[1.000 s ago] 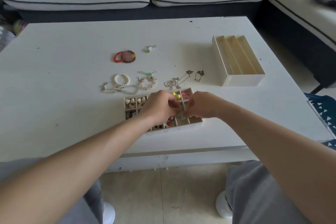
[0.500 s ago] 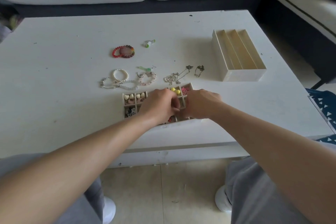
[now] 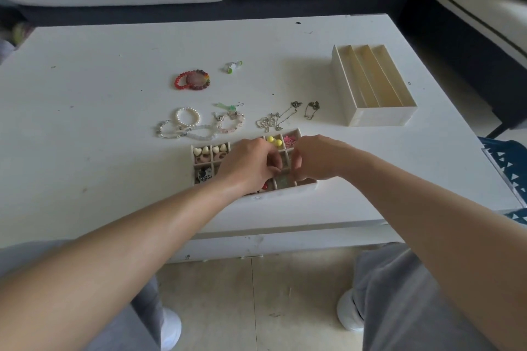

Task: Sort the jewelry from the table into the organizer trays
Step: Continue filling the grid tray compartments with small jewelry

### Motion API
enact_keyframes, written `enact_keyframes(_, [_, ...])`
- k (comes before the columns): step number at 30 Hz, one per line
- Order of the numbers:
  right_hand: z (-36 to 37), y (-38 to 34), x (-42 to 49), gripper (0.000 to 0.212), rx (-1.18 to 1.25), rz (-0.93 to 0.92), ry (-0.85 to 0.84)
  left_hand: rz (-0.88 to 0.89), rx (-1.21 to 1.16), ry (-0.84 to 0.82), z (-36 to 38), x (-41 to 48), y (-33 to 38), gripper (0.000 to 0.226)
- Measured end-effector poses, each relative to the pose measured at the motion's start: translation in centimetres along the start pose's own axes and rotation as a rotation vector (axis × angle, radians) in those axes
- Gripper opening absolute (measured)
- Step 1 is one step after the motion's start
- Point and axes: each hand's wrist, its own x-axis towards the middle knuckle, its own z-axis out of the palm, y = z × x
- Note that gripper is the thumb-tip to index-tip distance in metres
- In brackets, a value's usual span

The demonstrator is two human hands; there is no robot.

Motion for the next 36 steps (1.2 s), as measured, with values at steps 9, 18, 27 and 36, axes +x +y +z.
enact_keyframes(9, [0.1,-0.3,-0.4,0.017,0.011,-0.067,0.053,-0.002,-0.01,-0.014,-0.3,0.2,0.0,0.006])
enact_keyframes(18, [0.3,-0.7,-0.7,0.014,0.009,-0.09,0.032,-0.061,-0.081,0.02,-1.1,0.4,-0.4,0.015])
enact_keyframes(27, [0.6,-0.8,-0.6,0.024,-0.049,-0.124,0.011,-0.073,-0.14,-0.004,-1.2,0.6,-0.7,0.015])
enact_keyframes(36, [0.4,-1.2,-0.8,0.025,-0.018,-0.122,0.031,-0.074,-0.122,0.009,-1.1,0.8,-1.0,0.017])
